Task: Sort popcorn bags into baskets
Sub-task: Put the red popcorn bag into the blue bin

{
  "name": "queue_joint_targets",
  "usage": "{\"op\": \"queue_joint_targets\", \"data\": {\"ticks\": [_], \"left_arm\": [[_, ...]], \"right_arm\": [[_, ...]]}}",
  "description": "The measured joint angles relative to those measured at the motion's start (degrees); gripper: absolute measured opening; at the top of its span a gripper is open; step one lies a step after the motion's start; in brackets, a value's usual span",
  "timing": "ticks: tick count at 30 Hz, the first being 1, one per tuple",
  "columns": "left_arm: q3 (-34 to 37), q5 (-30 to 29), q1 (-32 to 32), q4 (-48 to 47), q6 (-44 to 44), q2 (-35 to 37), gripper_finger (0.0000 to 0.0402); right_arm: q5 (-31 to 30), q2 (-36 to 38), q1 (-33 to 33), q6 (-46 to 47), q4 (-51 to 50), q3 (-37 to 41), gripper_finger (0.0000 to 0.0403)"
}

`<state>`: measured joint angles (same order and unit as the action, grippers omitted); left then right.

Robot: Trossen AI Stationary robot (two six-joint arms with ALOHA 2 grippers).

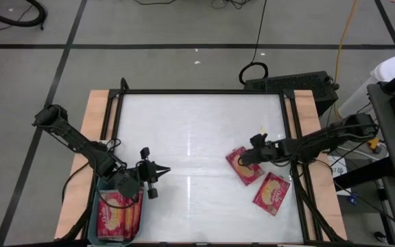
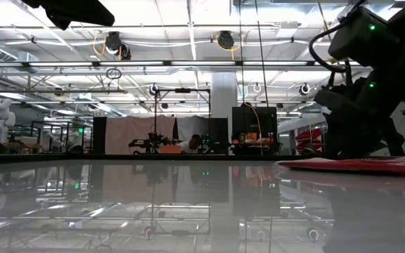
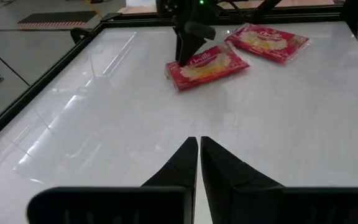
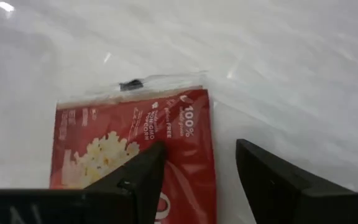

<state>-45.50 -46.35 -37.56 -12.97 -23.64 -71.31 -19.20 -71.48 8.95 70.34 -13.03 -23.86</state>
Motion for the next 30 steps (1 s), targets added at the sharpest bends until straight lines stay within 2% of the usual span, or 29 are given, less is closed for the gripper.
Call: {"op": "queue_joint_targets", "data": {"ticks": [8, 15, 20, 26, 30], "left_arm": [[0.0, 0.0, 0.1, 0.0, 0.0, 0.0, 0.0026], [0.0, 0.0, 0.1, 0.0, 0.1, 0.0, 0.0026], [0.0, 0.0, 0.4, 1.1, 0.6, 0.0, 0.0026], [0.0, 0.1, 1.2, 3.3, 2.3, 0.0, 0.0026], [0.0, 0.3, 1.2, 3.7, 2.4, 0.0, 0.0026]], "right_arm": [[1.5, 0.7, -1.6, -4.1, 6.7, 0.1, 0.0166], [-1.3, 0.7, -2.8, -14.5, 14.3, 0.0, 0.0212], [-1.5, 0.4, -3.7, -19.5, 14.8, 0.0, 0.0242], [-1.5, -5.6, -3.0, -23.1, 16.0, 0.0, 0.0245], [-2.5, -10.1, -2.3, -23.3, 19.6, -0.2, 0.0221]]}}
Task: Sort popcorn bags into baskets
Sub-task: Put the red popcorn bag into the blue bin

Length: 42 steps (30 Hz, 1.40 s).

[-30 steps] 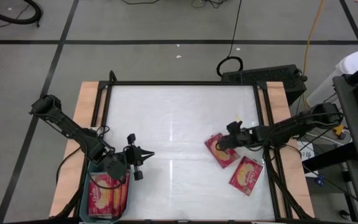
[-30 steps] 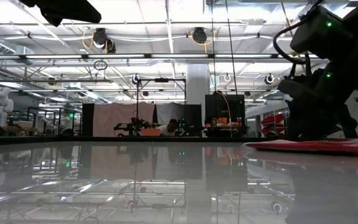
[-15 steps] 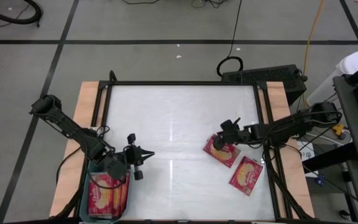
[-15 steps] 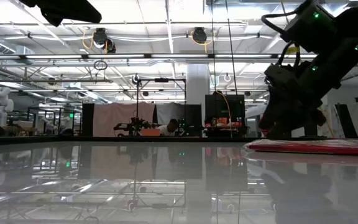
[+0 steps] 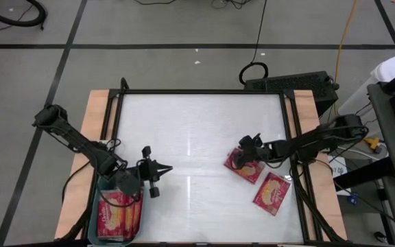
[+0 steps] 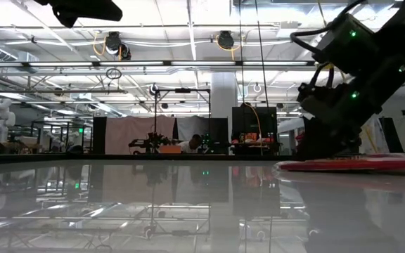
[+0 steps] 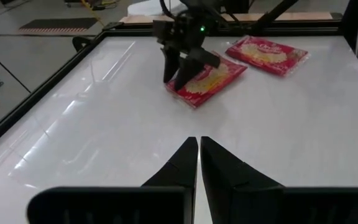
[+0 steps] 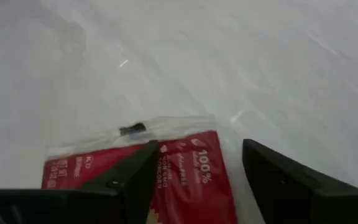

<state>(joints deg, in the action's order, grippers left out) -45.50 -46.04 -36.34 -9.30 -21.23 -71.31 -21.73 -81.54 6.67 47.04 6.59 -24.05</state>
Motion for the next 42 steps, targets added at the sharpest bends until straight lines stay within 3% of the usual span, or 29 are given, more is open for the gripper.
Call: {"op": "queue_joint_targets", "data": {"ticks": [3, 10, 18, 23, 28, 32, 36, 42], "left_arm": [[0.0, 0.0, 0.0, 0.0, 0.1, 0.0, 0.0026], [0.0, 0.1, 1.4, 0.1, -0.1, 0.0, 0.0026], [0.0, 1.1, 6.9, 3.3, -4.1, -2.7, 0.0026], [0.0, 12.1, 11.5, 15.8, -2.4, -8.7, 0.0037], [0.0, 21.4, 16.7, 28.9, -1.9, -15.6, 0.0109], [0.0, 22.4, 19.8, 36.4, -3.2, -20.3, 0.0182], [0.0, 27.1, 21.7, 43.7, -3.1, -24.8, 0.0247], [0.0, 27.6, 22.5, 50.6, -0.8, -29.5, 0.0308]], "right_arm": [[-0.5, -1.9, 0.6, -0.2, 3.5, 0.0, 0.0175], [2.6, -1.5, 2.1, -3.1, 9.1, 0.1, 0.0019], [4.8, -1.4, 2.1, -13.5, 24.6, 0.2, 0.0017], [5.1, -1.4, 3.1, -20.4, 33.9, 0.2, 0.0008], [2.4, -1.4, 5.2, -26.3, 40.1, 0.2, 0.0007], [-1.2, -1.4, 7.9, -32.1, 45.7, 0.2, 0.0008], [-6.9, -1.4, 10.5, -37.1, 49.9, 0.1, 0.0009], [-15.2, -1.7, 13.0, -43.3, 50.2, -2.4, 0.001]]}}
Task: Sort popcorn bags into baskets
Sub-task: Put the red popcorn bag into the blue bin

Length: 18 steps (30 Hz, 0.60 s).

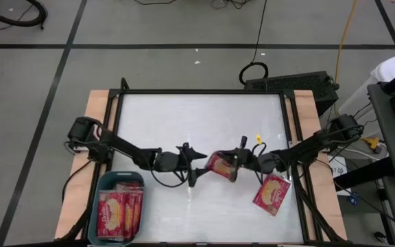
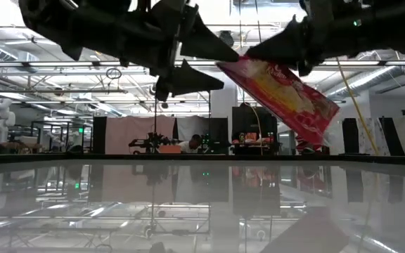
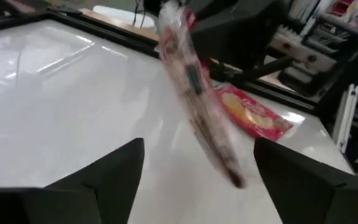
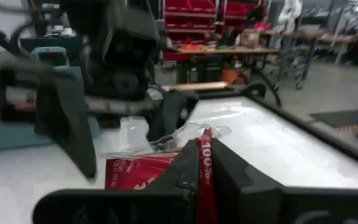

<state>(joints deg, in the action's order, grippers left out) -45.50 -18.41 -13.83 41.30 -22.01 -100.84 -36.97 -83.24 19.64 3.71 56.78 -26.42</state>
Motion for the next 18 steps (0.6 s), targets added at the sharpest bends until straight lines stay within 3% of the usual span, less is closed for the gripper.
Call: {"op": "queue_joint_targets", "data": {"ticks": [4, 8, 12, 18], "left_arm": [[0.0, 0.0, 0.3, 3.6, 2.8, -1.3, 0.0308], [0.0, -0.4, 0.5, 6.0, 4.6, -1.3, 0.0267], [0.0, -0.5, 0.3, 8.5, 7.4, -1.3, 0.0191], [0.0, -0.8, -0.1, 9.0, 8.0, -1.3, 0.0035]], "right_arm": [[-0.6, -0.5, 0.5, -3.2, -0.2, -2.7, 0.001], [-0.6, -1.1, 0.8, -5.6, -0.2, -5.5, 0.001], [-0.7, -1.9, 0.7, -6.6, -0.1, -7.3, 0.001], [-0.7, -1.9, 1.1, -6.4, 0.0, -7.7, 0.0012]]}}
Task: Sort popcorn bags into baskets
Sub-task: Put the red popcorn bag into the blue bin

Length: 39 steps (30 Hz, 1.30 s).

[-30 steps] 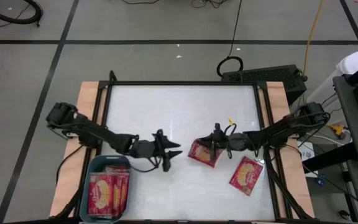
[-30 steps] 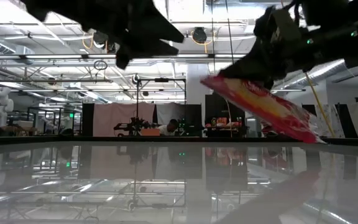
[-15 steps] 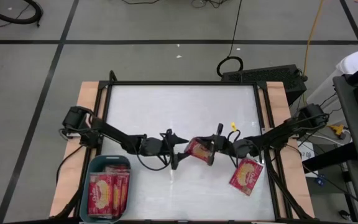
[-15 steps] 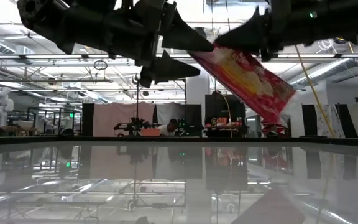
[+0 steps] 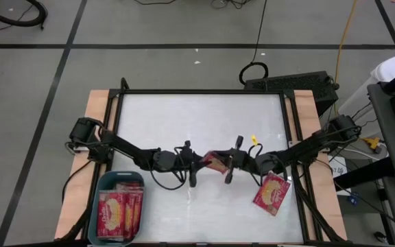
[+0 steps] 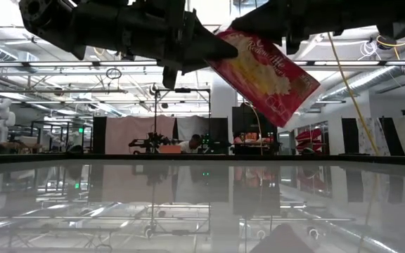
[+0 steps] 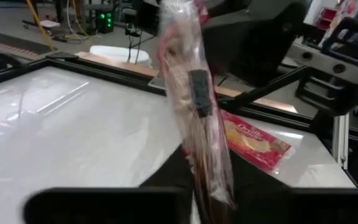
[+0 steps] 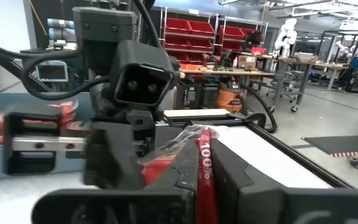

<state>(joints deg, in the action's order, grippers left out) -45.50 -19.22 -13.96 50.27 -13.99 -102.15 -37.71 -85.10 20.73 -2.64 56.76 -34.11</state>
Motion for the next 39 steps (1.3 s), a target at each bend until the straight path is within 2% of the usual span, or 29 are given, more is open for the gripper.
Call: {"op": "queue_joint_targets", "data": {"ticks": [2, 7, 14, 19, 23, 26, 30, 35, 39], "left_arm": [[0.0, 0.1, 0.0, 0.0, -0.1, 0.0, 0.0018], [0.0, 0.3, -0.9, -1.5, 1.4, 2.0, 0.0032], [0.0, -0.4, -3.2, -13.8, 4.7, 12.6, 0.0016], [0.0, -2.3, -5.7, -24.6, 4.9, 20.9, 0.0026], [0.0, -5.9, -8.9, -27.0, 6.5, 25.7, 0.0021], [0.0, -11.2, -11.3, -24.7, 9.0, 27.6, 0.0018], [0.0, -19.0, -13.3, -16.3, 13.9, 27.3, 0.0027], [0.0, -20.6, -13.6, -8.4, 18.6, 26.3, 0.0024], [0.0, -20.3, -13.6, -3.7, 21.9, 26.4, 0.0019]], "right_arm": [[-0.3, 0.0, 0.3, 1.0, 0.1, 0.0, 0.0019], [0.1, 2.7, 1.2, 6.0, -3.2, 0.0, 0.0062], [1.9, 11.8, 1.8, 18.0, -19.9, 0.3, 0.0133], [4.6, 14.1, 2.4, 19.7, -19.6, 2.9, 0.0165], [4.7, 14.1, 2.6, 23.0, -17.8, 5.5, 0.0177], [4.7, 12.5, 2.6, 24.3, -13.1, 7.3, 0.018], [4.8, 7.4, 2.2, 22.0, 0.8, 8.1, 0.018], [9.4, -1.1, 1.1, 16.6, 17.8, 6.7, 0.018], [14.2, -6.3, -0.5, 16.5, 21.6, 4.0, 0.018]]}}
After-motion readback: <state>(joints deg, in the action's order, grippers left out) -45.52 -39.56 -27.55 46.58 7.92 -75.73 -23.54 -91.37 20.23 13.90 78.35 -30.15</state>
